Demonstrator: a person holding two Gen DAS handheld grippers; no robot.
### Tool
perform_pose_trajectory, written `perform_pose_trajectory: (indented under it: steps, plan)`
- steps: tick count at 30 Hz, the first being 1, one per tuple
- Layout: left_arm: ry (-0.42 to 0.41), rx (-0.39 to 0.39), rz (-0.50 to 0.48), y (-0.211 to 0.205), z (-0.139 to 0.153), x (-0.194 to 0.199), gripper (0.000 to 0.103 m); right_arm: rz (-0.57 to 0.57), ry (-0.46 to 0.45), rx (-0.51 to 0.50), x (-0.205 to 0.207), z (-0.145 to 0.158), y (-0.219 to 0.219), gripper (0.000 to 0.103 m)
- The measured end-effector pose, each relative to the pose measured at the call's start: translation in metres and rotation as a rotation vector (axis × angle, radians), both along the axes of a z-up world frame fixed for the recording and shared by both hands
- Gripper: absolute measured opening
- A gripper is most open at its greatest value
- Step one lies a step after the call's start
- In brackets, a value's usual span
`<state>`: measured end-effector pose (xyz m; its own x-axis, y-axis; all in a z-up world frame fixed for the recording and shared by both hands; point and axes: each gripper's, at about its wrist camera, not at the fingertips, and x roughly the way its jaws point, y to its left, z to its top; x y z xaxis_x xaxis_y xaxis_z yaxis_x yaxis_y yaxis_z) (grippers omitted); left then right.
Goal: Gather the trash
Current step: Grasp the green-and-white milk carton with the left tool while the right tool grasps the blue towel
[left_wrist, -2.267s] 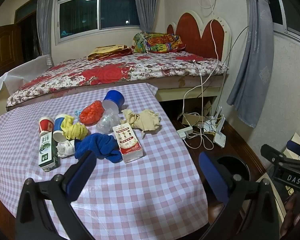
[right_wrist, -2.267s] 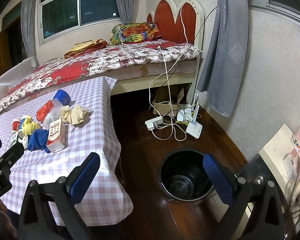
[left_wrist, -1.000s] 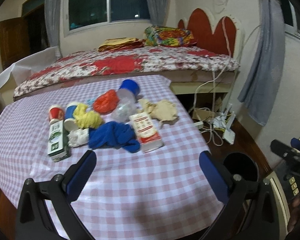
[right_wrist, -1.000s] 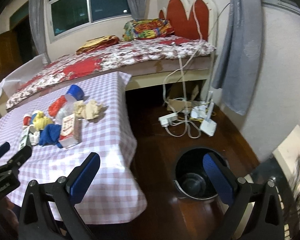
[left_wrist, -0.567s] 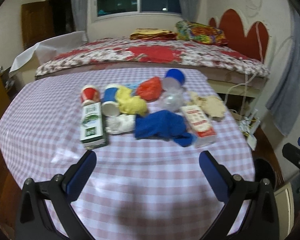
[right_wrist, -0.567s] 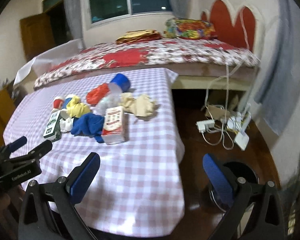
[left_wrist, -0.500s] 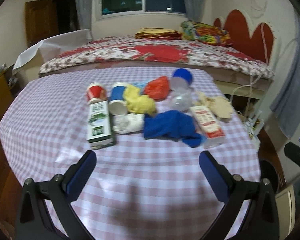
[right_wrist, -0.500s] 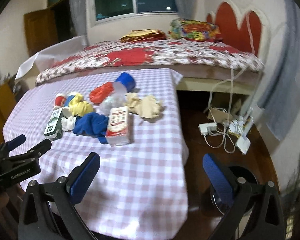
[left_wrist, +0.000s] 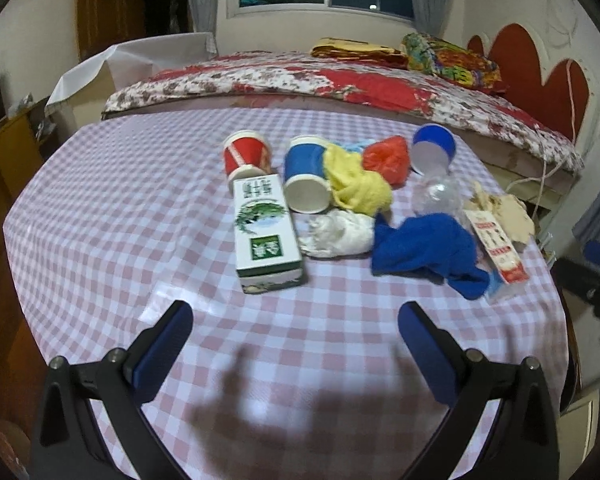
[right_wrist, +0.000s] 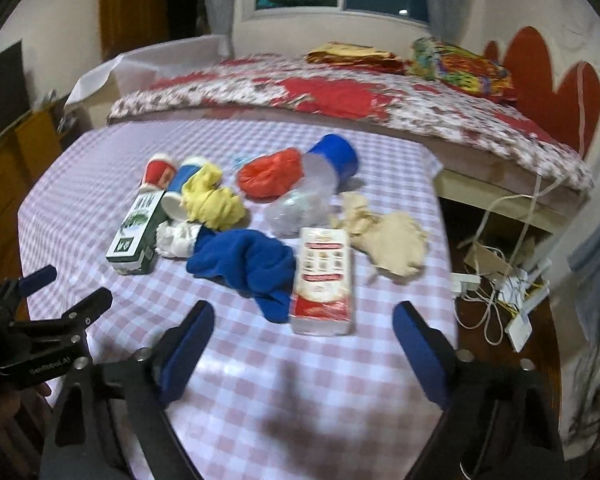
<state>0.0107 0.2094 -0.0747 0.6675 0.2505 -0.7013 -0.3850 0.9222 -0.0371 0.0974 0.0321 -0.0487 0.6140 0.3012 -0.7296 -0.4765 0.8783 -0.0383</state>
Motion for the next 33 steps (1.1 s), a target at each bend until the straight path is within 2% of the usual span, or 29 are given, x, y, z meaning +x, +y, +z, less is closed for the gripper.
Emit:
perform_pose_trajectory:
  steps: [6,14,19,23,27,31,33]
  plan:
    - [0.004,-0.07,0.02,0.028,-0.009,0.017,0.103,0.06,0.025,-0.047,0.019,-0.017,0.038,0.087]
    - [0.04,-0.112,0.035,0.045,-0.026,0.047,0.097,0.102,0.084,-0.077,0.053,-0.041,0.066,0.08]
    - [0.067,-0.147,0.042,0.056,-0.034,0.061,0.084,0.127,0.121,-0.113,0.068,-0.058,0.081,0.075]
    - [0.092,-0.164,0.059,0.064,-0.041,0.071,0.081,0.139,0.158,-0.131,0.079,-0.073,0.089,0.066]
    - [0.111,-0.17,0.066,0.068,-0.047,0.078,0.076,0.143,0.171,-0.13,0.088,-0.079,0.095,0.064]
    - [0.129,-0.186,0.054,0.072,-0.052,0.081,0.063,0.137,0.182,-0.122,0.096,-0.083,0.098,0.059]
    - [0.128,-0.2,0.044,0.074,-0.053,0.082,0.059,0.134,0.189,-0.116,0.099,-0.085,0.099,0.056]
